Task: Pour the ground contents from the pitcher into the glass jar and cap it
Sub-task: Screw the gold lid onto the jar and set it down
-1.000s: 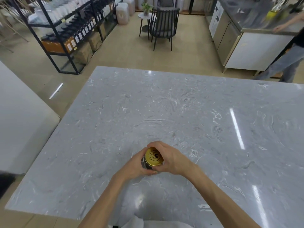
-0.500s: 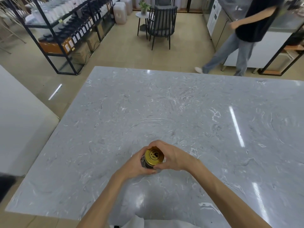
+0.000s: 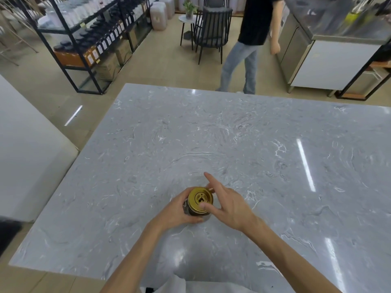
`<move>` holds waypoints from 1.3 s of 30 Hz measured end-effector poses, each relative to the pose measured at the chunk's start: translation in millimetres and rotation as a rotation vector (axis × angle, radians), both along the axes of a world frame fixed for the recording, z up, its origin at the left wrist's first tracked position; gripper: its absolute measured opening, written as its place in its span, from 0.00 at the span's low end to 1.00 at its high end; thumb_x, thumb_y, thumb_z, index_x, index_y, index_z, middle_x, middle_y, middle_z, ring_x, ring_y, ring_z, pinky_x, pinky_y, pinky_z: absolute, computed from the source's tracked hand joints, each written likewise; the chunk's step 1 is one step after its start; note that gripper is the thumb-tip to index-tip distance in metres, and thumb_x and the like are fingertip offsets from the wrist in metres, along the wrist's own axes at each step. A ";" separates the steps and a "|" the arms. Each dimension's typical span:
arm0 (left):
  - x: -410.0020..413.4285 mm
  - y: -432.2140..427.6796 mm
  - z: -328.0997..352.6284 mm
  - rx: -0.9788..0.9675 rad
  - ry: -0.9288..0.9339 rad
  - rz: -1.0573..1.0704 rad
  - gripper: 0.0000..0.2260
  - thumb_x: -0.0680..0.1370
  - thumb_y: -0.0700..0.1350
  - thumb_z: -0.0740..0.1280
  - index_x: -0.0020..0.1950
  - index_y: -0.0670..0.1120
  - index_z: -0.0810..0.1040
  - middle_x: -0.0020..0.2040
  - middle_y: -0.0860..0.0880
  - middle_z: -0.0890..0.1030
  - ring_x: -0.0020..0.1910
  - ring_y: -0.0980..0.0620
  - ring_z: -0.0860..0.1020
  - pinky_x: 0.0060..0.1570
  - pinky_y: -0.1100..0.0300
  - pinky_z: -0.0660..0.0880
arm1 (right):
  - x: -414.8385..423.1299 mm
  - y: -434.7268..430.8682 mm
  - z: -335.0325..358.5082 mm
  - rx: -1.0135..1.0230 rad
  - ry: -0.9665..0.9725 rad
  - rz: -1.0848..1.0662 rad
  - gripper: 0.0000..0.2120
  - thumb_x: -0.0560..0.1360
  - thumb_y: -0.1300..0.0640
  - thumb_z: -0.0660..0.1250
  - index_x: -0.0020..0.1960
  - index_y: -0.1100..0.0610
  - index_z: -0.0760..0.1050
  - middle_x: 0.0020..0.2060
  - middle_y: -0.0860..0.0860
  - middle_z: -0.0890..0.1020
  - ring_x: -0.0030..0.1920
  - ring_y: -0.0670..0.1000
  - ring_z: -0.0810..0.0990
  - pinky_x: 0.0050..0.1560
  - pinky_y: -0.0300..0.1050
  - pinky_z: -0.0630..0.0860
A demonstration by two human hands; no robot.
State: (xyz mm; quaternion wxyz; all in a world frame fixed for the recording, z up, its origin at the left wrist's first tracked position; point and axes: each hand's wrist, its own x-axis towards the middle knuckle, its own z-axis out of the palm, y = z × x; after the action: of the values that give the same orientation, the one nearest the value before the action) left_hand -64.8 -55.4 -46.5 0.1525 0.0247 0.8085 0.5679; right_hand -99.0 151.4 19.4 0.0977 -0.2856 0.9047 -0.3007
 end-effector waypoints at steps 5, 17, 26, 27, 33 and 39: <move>-0.7 -0.3 -1.0 -0.005 -0.004 0.008 0.37 0.63 0.60 0.84 0.67 0.72 0.69 0.64 0.64 0.79 0.64 0.60 0.79 0.57 0.69 0.77 | 2.1 2.1 1.3 -0.057 -0.135 -0.014 0.38 0.78 0.30 0.54 0.81 0.41 0.43 0.74 0.44 0.70 0.72 0.45 0.70 0.70 0.44 0.69; 0.2 0.6 -0.4 -0.012 0.011 0.006 0.38 0.62 0.61 0.84 0.68 0.69 0.70 0.64 0.64 0.79 0.65 0.59 0.78 0.62 0.64 0.77 | 4.7 -0.8 8.7 0.086 0.118 -0.173 0.34 0.77 0.31 0.49 0.78 0.45 0.59 0.57 0.44 0.83 0.56 0.50 0.83 0.52 0.48 0.80; 0.3 1.1 4.1 0.004 0.003 0.009 0.37 0.63 0.59 0.84 0.68 0.68 0.70 0.63 0.64 0.79 0.64 0.59 0.79 0.60 0.67 0.77 | 5.0 -2.1 8.9 0.117 0.135 -0.122 0.31 0.77 0.32 0.51 0.77 0.44 0.60 0.62 0.44 0.80 0.59 0.48 0.81 0.51 0.48 0.81; 0.3 1.1 3.2 0.009 0.002 0.013 0.37 0.64 0.58 0.85 0.68 0.67 0.70 0.63 0.63 0.80 0.64 0.59 0.79 0.61 0.65 0.77 | 4.9 -2.4 9.7 0.098 0.111 -0.079 0.31 0.78 0.34 0.54 0.78 0.44 0.60 0.68 0.45 0.77 0.64 0.48 0.78 0.57 0.49 0.80; -0.2 -0.4 -1.7 0.059 0.005 0.015 0.37 0.66 0.51 0.85 0.71 0.61 0.72 0.64 0.58 0.81 0.64 0.55 0.81 0.59 0.61 0.80 | 9.0 -10.6 11.6 0.156 0.132 -0.033 0.31 0.78 0.37 0.59 0.77 0.46 0.60 0.66 0.46 0.76 0.61 0.52 0.79 0.56 0.50 0.78; -3.3 -3.0 2.7 0.001 0.038 -0.025 0.32 0.67 0.53 0.83 0.66 0.67 0.73 0.64 0.64 0.80 0.63 0.61 0.80 0.56 0.69 0.77 | -1.4 -30.1 -5.1 0.058 0.204 0.318 0.19 0.77 0.48 0.69 0.66 0.51 0.77 0.66 0.51 0.76 0.65 0.53 0.73 0.63 0.49 0.74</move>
State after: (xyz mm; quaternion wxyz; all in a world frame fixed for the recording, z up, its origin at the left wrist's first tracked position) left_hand -68.1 -58.4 -43.8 0.1442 0.0459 0.8106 0.5657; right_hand -100.5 121.3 14.4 0.0598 -0.4510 0.8616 -0.2248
